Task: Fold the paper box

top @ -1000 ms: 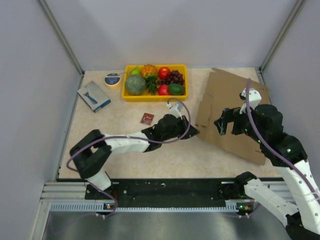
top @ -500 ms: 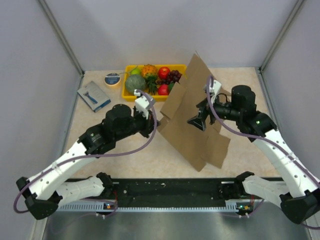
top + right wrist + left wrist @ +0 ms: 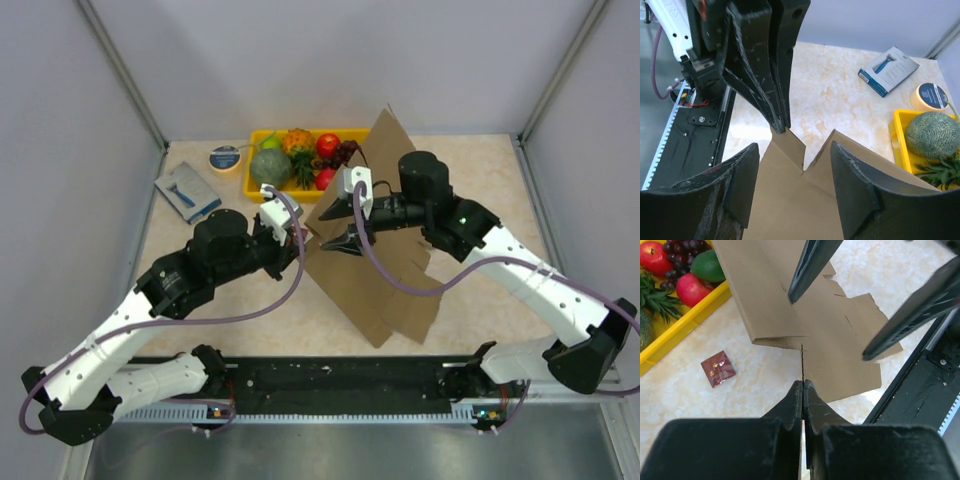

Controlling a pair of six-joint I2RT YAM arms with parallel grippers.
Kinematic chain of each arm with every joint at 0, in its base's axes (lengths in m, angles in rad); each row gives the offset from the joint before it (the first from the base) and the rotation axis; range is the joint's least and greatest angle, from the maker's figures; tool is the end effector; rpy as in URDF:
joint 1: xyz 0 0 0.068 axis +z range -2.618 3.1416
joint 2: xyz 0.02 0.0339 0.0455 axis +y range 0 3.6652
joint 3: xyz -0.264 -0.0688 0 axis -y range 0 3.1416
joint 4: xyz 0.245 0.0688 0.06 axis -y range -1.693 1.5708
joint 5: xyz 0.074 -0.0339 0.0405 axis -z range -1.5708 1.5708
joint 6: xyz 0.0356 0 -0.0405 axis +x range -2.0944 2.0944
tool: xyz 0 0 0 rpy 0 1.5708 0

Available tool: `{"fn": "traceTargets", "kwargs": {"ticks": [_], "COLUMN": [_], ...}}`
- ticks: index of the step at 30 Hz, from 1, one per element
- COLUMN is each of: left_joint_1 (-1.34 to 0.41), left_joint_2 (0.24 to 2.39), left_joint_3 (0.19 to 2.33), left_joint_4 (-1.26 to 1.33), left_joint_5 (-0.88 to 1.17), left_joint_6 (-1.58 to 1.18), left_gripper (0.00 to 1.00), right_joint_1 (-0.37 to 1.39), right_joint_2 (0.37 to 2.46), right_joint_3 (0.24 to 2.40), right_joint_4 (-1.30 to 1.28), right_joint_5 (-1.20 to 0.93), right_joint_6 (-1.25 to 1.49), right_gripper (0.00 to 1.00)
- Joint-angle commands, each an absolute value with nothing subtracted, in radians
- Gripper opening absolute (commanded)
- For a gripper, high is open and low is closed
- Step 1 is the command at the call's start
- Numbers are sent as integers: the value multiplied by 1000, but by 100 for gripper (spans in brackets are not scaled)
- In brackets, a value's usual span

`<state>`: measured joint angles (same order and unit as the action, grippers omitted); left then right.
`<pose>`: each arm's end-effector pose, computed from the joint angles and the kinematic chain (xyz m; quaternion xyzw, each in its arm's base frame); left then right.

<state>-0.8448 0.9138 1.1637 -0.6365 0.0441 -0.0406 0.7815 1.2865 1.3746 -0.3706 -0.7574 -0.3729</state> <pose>0.1202 -0.1377 0.4000 0.3360 0.7586 -0.2556 0.4963 0.1820 0.2150 0.4204 -0.5915 0.5014 0.4027 0.4864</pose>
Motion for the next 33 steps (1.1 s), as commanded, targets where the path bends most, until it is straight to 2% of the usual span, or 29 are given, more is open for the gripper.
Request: {"fn": "traceTargets", "kwargs": {"ticks": [1,12,13,17,18,19,20,22,23,24,25,26,29,33], "left_joint_1": [-841,-841,-841,-841,-841,-841,-841,-841,-841,-841,-841,-841,-841,-841], "left_joint_2": [908,914,914,917,919,922,922,888,861,820,720,660,456,422], "left_joint_3": [1229,1269,1278,1298,1301,1310,1315,1312,1289,1213,1160,1099,881,790], "left_joint_4": [-614,-629,-629,-638,-640,-643,-641,-637,-599,-569,-531,-406,-279,-262], "left_joint_5": [80,135,140,144,144,124,92,-35,-139,-162,-169,-202,-245,-284], "left_joint_6": [-9,37,38,41,43,40,28,-72,-116,-174,-192,-213,-273,-284], "left_gripper": [0,0,0,0,0,0,0,26,44,74,98,98,98,98], "right_joint_1": [787,788,787,788,788,788,788,787,788,788,788,788,788,788], "right_joint_2": [1319,1377,1381,1394,1396,1399,1402,1391,1388,1375,1365,1358,1306,1240], "right_joint_3": [1419,1439,1439,1442,1451,1457,1463,1468,1470,1474,1476,1476,1451,1428], "right_joint_4": [-347,-359,-357,-356,-356,-354,-354,-330,-316,-299,-254,-232,-143,-78], "right_joint_5": [-851,-914,-914,-933,-943,-940,-933,-862,-823,-725,-659,-605,-465,-379], "right_joint_6": [-457,-456,-453,-440,-433,-416,-407,-352,-327,-293,-211,-172,-43,52], "right_gripper": [56,35,29,18,11,0,0,0,0,0,0,0,0,0]}}
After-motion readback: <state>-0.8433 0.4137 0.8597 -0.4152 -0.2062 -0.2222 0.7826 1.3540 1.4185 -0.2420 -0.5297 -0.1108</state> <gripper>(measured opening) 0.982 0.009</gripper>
